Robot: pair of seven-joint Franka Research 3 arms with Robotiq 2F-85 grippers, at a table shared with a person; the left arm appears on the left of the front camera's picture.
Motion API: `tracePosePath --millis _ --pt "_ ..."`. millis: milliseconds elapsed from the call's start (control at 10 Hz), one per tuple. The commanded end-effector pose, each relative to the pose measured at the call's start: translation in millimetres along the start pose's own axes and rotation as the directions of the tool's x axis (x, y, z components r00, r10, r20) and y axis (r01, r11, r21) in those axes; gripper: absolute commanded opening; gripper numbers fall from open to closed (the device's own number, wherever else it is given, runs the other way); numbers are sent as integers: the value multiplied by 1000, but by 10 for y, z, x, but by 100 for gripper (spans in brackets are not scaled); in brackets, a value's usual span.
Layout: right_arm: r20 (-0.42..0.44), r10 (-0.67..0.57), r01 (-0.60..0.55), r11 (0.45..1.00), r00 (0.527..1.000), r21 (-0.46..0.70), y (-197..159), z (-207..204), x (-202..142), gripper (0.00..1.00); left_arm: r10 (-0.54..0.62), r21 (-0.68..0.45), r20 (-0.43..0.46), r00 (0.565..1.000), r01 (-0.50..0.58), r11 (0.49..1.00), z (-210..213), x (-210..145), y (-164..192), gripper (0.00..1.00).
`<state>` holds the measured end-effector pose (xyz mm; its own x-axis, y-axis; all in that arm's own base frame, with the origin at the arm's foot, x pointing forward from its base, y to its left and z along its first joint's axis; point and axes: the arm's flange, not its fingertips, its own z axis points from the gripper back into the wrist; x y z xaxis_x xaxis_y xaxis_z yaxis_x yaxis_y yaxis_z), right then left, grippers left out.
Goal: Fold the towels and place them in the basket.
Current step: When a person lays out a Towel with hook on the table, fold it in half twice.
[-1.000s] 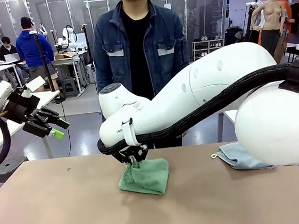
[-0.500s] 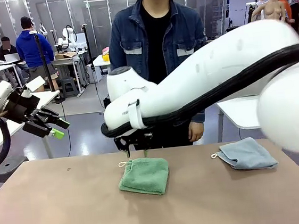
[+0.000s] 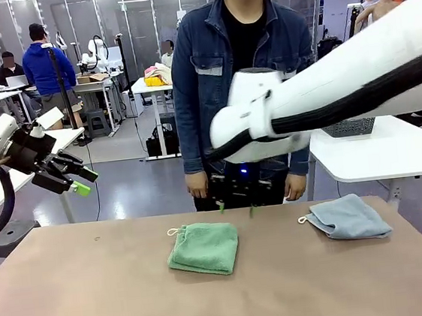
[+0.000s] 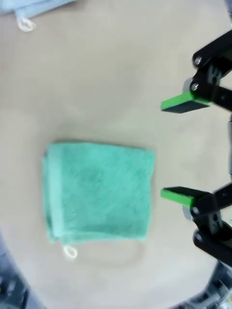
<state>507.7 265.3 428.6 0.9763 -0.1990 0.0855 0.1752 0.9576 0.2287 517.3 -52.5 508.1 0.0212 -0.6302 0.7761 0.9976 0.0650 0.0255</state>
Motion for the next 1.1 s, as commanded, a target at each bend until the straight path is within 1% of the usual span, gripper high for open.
tracePosePath --millis 0,200,300,400,1000 --pt "-4 1 -1 998 1000 63 -333 10 -152 77 -6 4 -4 1000 6 1000 8 16 -12 78" --pt "-16 -3 4 996 1000 91 -432 10 -146 77 -6 4 -4 1000 6 1000 8 16 -12 78" --pt "-44 20 -17 998 999 66 -421 12 -118 77 -6 4 -4 1000 6 1000 8 16 -12 78" --pt "-22 -22 23 998 1000 52 -432 33 -120 77 -6 4 -4 1000 6 1000 8 16 -12 78" --pt "-22 -22 23 998 1000 52 -432 33 -120 77 -6 4 -4 1000 6 1000 8 16 -12 78"
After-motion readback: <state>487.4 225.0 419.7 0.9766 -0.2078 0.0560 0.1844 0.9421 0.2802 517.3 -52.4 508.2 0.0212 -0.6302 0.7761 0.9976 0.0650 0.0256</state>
